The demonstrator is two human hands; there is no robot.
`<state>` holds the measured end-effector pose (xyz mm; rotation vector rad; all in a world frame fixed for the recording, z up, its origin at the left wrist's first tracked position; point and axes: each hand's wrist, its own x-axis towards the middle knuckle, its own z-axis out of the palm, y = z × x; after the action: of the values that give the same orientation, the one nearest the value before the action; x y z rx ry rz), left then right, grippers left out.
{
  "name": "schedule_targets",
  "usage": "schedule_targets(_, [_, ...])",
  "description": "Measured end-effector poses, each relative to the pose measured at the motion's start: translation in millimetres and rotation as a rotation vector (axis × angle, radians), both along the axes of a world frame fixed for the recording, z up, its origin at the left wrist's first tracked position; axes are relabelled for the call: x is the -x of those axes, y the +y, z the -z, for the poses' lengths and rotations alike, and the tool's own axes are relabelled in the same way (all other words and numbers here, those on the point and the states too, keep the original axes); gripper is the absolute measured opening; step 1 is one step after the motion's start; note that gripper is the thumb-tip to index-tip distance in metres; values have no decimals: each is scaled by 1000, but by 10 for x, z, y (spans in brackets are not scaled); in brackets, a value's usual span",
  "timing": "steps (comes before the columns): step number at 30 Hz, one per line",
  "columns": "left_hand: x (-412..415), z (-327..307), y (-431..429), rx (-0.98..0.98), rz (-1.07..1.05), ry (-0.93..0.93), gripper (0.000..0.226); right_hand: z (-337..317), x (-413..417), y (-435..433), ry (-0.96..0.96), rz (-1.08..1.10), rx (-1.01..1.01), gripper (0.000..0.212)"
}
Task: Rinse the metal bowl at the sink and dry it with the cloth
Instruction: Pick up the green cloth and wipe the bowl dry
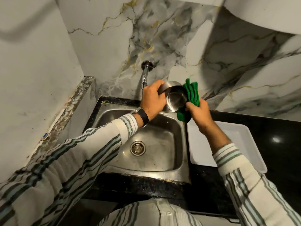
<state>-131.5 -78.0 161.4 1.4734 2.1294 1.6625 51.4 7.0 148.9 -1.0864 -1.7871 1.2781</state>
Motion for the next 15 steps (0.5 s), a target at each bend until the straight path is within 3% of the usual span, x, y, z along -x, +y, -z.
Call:
schedule_targets(2, [-61, -13, -12, -72, -40, -52, 17, 168, 66, -127, 159, 55, 102, 24])
schedule_targets(4, [-141, 25, -37, -78, -29, -80, 15, 245, 142, -201, 130, 213, 34, 28])
schedule_targets(6, [-183, 83, -74, -45, -13, -103, 13, 200, 172, -196, -22, 349, -110, 24])
schedule_targets(9, [-157, 73, -101, 73, 35, -39, 24, 23, 91, -124, -295, 247, -469, 22])
schedule_targets(11, [-146, 8, -86, 186, 118, 147, 38, -100, 65, -101, -543, 105, -756, 47])
schedule_targets(13, [-152, -66, -48, 282, 121, 348, 36, -203, 79, -110, -750, 31, -951, 67])
schedule_targets(15, [-150, -107, -7, 308, 96, 380, 32, -241, 111, -101, -769, 46, -1010, 72])
